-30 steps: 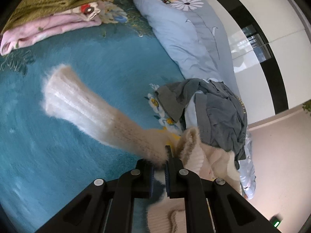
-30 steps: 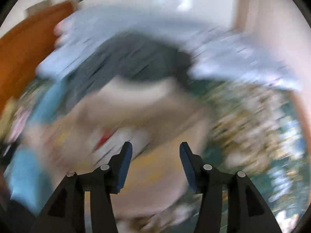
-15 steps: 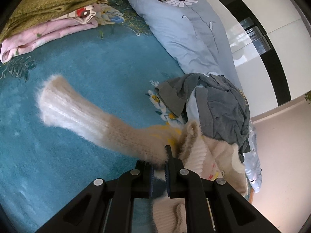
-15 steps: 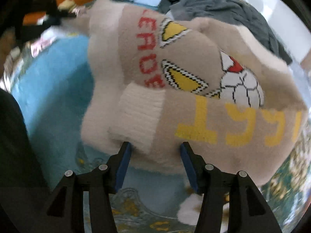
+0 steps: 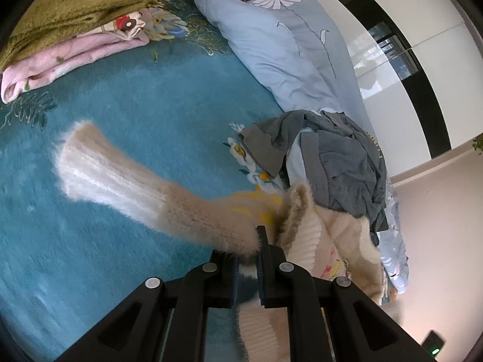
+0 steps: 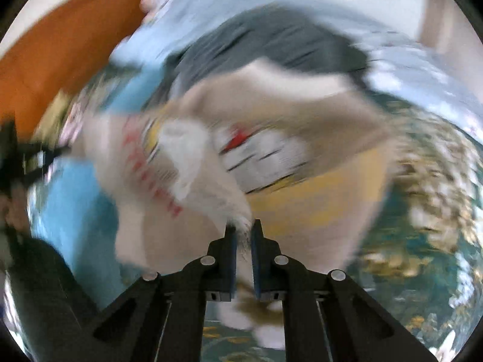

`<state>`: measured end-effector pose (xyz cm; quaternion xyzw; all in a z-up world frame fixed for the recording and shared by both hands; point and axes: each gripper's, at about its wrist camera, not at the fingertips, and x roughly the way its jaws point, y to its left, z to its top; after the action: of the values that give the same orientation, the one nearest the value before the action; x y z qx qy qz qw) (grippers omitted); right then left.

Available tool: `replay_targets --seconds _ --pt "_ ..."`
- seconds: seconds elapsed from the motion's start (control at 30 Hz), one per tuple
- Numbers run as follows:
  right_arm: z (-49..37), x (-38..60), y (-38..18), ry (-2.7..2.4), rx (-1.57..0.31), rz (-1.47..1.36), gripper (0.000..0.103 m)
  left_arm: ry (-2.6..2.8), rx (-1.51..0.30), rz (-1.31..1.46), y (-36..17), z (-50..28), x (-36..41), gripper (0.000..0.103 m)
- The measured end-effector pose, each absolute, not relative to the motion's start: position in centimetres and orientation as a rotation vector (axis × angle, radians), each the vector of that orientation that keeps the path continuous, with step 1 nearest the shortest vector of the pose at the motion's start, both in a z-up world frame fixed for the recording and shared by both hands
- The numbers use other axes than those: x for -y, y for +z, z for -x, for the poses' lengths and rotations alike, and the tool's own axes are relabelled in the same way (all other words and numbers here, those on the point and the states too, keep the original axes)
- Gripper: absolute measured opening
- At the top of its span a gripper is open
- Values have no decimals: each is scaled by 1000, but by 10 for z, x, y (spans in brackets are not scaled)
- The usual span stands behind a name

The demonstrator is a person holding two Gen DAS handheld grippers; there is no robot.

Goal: Fold clothes

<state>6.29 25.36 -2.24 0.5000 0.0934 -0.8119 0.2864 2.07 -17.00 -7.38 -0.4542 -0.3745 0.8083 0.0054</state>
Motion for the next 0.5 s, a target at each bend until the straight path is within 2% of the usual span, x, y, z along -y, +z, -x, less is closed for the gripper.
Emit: replay_targets --seconds 0.13,0.23,0.5 --pt "-25 -340 27 -2404 -121 -1317 8 2531 1167 1422 -73 -20 170 11" --pt "-5 -391 53 -2595 -146 -1269 8 2534 1166 1427 -72 -21 169 11" --pt "36 -510 27 -2911 22 -1454 8 2541 1154 1444 -71 -20 167 11"
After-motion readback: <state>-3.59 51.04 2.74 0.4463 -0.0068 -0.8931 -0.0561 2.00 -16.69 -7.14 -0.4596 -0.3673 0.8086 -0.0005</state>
